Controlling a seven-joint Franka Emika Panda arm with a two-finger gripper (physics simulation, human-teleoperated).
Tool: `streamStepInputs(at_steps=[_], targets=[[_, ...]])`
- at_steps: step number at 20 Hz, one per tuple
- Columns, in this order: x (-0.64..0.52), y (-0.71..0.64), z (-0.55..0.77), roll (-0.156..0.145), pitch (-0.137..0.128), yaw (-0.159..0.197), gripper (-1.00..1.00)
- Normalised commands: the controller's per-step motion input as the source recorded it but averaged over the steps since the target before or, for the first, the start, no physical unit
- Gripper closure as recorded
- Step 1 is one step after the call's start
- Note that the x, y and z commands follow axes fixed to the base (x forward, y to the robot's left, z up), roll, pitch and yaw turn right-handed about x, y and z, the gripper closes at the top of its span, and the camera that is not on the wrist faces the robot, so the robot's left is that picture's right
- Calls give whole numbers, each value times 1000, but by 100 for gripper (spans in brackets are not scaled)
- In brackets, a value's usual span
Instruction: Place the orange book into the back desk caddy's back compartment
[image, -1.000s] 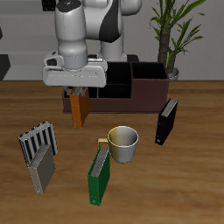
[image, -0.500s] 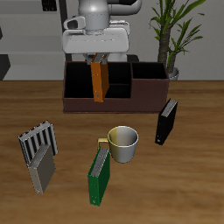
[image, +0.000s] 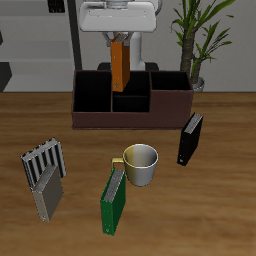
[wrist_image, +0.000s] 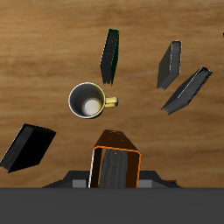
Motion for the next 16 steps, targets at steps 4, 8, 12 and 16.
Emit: streamStepInputs(at_steps=[4, 8, 12, 16], targets=[[-330, 3, 218, -42, -15, -10, 100], [-507, 48, 192, -45, -30, -3, 100], [-364, 75, 43, -12, 21, 4, 100], [-343, 59, 16, -10, 11, 33, 100]])
